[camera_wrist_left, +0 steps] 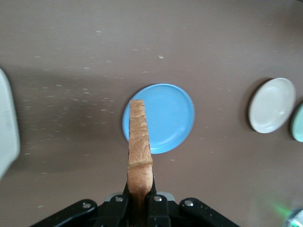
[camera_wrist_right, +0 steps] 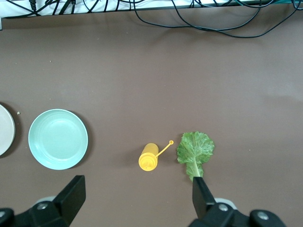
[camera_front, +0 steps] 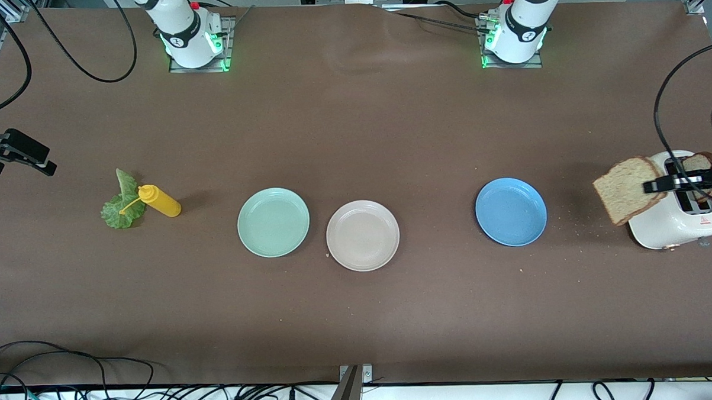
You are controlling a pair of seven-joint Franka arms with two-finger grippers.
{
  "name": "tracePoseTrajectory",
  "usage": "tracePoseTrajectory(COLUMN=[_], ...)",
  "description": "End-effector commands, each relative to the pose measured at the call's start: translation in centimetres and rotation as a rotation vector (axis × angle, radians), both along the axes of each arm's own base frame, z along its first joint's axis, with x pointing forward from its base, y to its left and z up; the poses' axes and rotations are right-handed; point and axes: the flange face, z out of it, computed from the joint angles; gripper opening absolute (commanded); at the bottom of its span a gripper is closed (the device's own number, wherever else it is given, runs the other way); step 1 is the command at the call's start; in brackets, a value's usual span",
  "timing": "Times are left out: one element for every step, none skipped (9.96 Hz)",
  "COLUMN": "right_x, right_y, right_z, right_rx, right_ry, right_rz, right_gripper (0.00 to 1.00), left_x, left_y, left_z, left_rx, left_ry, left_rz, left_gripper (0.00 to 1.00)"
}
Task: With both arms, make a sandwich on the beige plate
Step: 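Carry the bread slice with the left gripper over the beige plate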
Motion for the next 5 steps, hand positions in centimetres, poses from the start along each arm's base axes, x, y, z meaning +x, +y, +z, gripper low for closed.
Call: tracePoseTrajectory(right_x=[0.1, 0.1, 0.2, 0.3, 0.4], right_y=[0.0, 0.0, 0.1, 0.0, -0.1], right_z=[0.4, 0.2, 0.1, -0.1, -0.3], right_rx=[0.011, 0.014, 0.014, 0.014, 0.014], right_ry=[-0.01, -0.007, -0.005, -0.003, 0.0], right_rz=[0.006, 0.005, 0.005, 0.003, 0.002], right_gripper=[1.0, 1.0, 1.0, 1.0, 1.0], left_x=[0.6, 1.0, 1.5, 1.9, 2.3], left_y=[-5.3, -8.4, -10.3, -12.0, -14.0], left_z=[-1.0, -1.9, -2.6, -2.9, -3.6], left_rx=[-0.111, -0.179, -0.244, -0.29, -0.325], left_ry=[0.052, 0.08, 0.086, 0.071, 0.056], left_rz=[0.015, 0.01, 0.006, 0.009, 0.02], left_gripper=[0.0, 0.0, 0.0, 0.0, 0.0])
